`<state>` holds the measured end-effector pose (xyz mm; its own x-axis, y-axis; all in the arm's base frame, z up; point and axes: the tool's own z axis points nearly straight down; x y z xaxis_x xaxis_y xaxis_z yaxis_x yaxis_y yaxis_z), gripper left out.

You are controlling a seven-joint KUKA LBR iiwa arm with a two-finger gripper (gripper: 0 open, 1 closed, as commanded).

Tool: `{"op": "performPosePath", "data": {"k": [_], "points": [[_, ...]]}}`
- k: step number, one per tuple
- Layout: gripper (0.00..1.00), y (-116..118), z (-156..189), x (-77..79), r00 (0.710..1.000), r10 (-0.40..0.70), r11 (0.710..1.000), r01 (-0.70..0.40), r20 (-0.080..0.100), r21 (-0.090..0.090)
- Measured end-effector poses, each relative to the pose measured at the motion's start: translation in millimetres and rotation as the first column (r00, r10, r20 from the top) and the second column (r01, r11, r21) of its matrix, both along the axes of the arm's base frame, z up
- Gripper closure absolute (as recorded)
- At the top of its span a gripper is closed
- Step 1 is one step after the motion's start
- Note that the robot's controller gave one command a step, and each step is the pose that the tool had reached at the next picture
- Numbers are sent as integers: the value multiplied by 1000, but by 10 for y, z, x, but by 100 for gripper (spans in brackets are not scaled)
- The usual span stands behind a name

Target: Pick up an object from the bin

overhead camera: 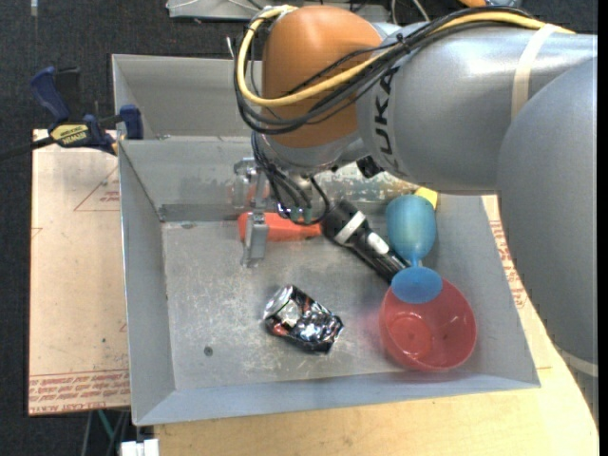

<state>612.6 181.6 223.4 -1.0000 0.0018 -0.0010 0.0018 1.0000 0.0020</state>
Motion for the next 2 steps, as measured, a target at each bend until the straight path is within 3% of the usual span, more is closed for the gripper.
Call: {"op": "performPosePath", "data": {"k": [1,2], "points": [[0,0,0,0,1000,0,1000,0,0,0],[0,-141,-305,-423,1000,13,1000,-13,-1,0]]}}
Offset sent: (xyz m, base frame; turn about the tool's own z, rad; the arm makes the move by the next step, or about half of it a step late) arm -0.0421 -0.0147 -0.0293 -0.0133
